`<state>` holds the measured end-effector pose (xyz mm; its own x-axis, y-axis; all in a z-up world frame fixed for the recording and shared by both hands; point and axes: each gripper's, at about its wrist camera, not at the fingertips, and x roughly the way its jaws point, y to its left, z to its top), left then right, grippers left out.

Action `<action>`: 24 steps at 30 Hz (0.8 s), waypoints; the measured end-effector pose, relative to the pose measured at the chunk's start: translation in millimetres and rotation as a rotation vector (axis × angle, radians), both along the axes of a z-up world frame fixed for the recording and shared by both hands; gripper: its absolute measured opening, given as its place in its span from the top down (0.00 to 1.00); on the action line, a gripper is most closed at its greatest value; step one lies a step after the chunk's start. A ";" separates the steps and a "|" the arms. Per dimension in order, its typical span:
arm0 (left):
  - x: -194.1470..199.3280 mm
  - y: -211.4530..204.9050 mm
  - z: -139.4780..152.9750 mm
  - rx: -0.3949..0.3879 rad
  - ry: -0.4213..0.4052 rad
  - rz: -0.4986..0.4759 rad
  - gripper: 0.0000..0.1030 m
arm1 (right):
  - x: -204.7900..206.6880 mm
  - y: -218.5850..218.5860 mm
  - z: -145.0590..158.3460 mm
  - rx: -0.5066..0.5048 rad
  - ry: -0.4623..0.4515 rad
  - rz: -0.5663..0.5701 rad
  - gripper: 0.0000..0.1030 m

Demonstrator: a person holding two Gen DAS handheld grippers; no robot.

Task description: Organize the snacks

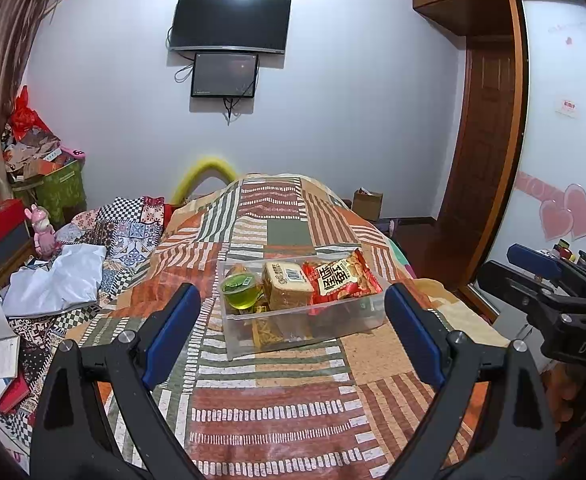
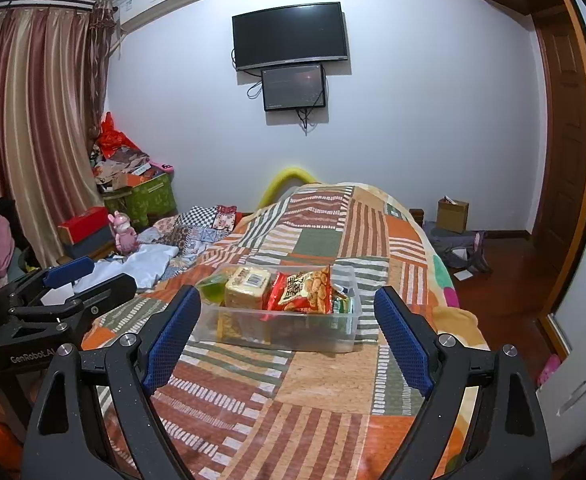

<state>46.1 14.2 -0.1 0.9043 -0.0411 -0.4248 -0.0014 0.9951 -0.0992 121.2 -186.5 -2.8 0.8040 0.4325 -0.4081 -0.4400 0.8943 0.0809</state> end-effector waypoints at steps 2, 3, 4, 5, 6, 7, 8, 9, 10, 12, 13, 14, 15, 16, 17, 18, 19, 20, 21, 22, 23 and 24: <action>-0.1 0.0 0.0 0.000 -0.001 0.000 0.09 | 0.0 -0.2 0.3 0.002 0.001 -0.001 0.16; 0.0 -0.2 0.1 0.000 -0.001 0.000 0.09 | 0.1 0.0 0.0 0.001 0.000 0.000 0.16; 0.0 -0.5 0.1 0.001 -0.001 -0.001 0.09 | -0.1 0.1 0.3 0.002 -0.001 -0.001 0.16; 0.0 -0.7 0.3 0.001 -0.001 -0.003 0.09 | -0.4 0.3 0.3 0.001 -0.001 -0.001 0.16; -0.1 -0.9 0.6 0.000 -0.001 -0.004 0.09 | 0.3 0.1 0.0 0.002 0.000 -0.001 0.16; 0.0 -1.0 0.7 0.001 -0.002 -0.003 0.09 | 0.2 0.1 0.1 0.003 0.000 -0.001 0.16; 0.2 -0.7 0.5 0.001 -0.001 -0.003 0.09 | 0.2 0.2 0.2 0.002 0.000 -0.001 0.16; 0.1 -0.7 0.5 0.001 -0.001 -0.004 0.09 | 0.4 0.1 0.1 0.002 0.000 -0.002 0.16; 0.2 -0.8 0.5 0.001 -0.001 -0.004 0.09 | 0.4 0.3 0.2 0.002 0.000 -0.002 0.16; 0.2 -0.8 0.5 0.001 -0.001 -0.004 0.09 | 1.2 -0.2 0.0 0.003 0.003 -0.002 0.16; 0.1 -0.9 0.5 0.001 -0.001 -0.004 0.09 | 1.3 0.0 0.4 0.004 0.004 -0.001 0.16; 0.2 -1.0 0.5 0.001 -0.002 -0.004 0.09 | 1.3 0.0 0.7 0.004 0.004 -0.001 0.16; 0.3 -1.2 0.6 0.002 -0.002 -0.003 0.09 | 1.5 -0.3 0.3 0.003 0.003 -0.001 0.16; 0.3 -1.2 1.0 0.002 -0.002 -0.004 0.09 | 1.5 -0.1 0.5 0.004 0.003 -0.001 0.16; 0.5 -1.1 1.2 0.002 -0.001 -0.004 0.09 | 1.6 -0.3 0.2 0.004 0.004 -0.001 0.16; 0.3 -1.2 1.0 0.001 -0.001 -0.005 0.09 | 1.6 -0.3 0.2 0.003 0.004 -0.001 0.16; 0.2 -1.2 1.0 0.001 -0.002 -0.005 0.09 | 1.6 -0.2 0.3 0.003 0.003 -0.002 0.16; 0.2 -1.5 1.2 0.002 -0.002 -0.004 0.09 | 1.6 0.0 0.5 0.003 0.004 -0.001 0.16; 0.3 -1.6 1.2 0.002 -0.002 -0.004 0.09 | 1.6 -0.3 0.3 0.003 0.004 -0.001 0.16; 0.3 -1.4 1.1 0.001 -0.002 -0.005 0.09 | 1.6 -0.1 0.6 0.003 0.005 -0.001 0.16; 0.3 -1.2 1.1 0.001 -0.002 -0.005 0.09 | 2.0 0.6 0.6 0.004 0.005 0.000 0.16; 0.3 -1.4 1.1 0.002 -0.002 -0.005 0.09 | 2.1 0.3 0.2 0.004 0.005 -0.001 0.16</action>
